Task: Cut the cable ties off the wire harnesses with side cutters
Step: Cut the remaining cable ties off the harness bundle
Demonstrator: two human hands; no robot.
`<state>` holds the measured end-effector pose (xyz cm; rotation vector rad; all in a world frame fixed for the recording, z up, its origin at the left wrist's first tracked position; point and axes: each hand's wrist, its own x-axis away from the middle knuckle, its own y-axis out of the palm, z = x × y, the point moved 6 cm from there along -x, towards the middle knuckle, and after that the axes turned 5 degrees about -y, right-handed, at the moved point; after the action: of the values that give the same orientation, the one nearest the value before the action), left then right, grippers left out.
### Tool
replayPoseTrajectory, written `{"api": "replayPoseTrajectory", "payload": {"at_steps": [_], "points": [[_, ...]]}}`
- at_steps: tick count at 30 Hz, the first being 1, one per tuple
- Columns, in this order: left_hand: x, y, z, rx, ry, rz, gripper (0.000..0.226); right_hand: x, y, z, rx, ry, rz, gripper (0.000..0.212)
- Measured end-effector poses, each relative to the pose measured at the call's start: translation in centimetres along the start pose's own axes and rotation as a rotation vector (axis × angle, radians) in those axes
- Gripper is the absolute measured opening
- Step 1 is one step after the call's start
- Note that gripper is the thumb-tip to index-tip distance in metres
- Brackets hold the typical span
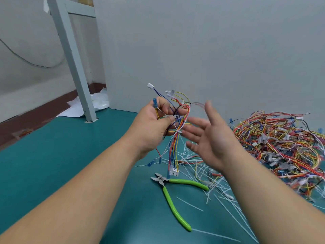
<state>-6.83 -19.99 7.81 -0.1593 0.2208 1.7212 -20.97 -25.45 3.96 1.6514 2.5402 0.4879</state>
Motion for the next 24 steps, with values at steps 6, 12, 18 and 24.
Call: {"api": "replayPoseTrajectory", "payload": {"at_steps": [6, 12, 18, 24], "points": [[-0.2, 0.8, -0.2, -0.208, 0.057, 0.025, 0.034, -2.7, 2.8, -4.3, 0.125, -0.003, 0.019, 0.028], [0.6, -1.9, -2.0, -0.283, 0.03, 0.151, 0.012, -3.6, 2.0, -8.7, 0.207, -0.227, 0.018, 0.014], [2.1, -7.5, -3.2, -0.373, 0.077, 0.685, 0.022, -2.2, 0.2, -12.5, 0.125, -0.356, -0.115, 0.019], [0.1, -4.7, -4.7, -0.565, -0.132, 0.387, 0.106, -0.6, 0.3, -14.4, -0.078, -0.352, -0.233, 0.024]]}}
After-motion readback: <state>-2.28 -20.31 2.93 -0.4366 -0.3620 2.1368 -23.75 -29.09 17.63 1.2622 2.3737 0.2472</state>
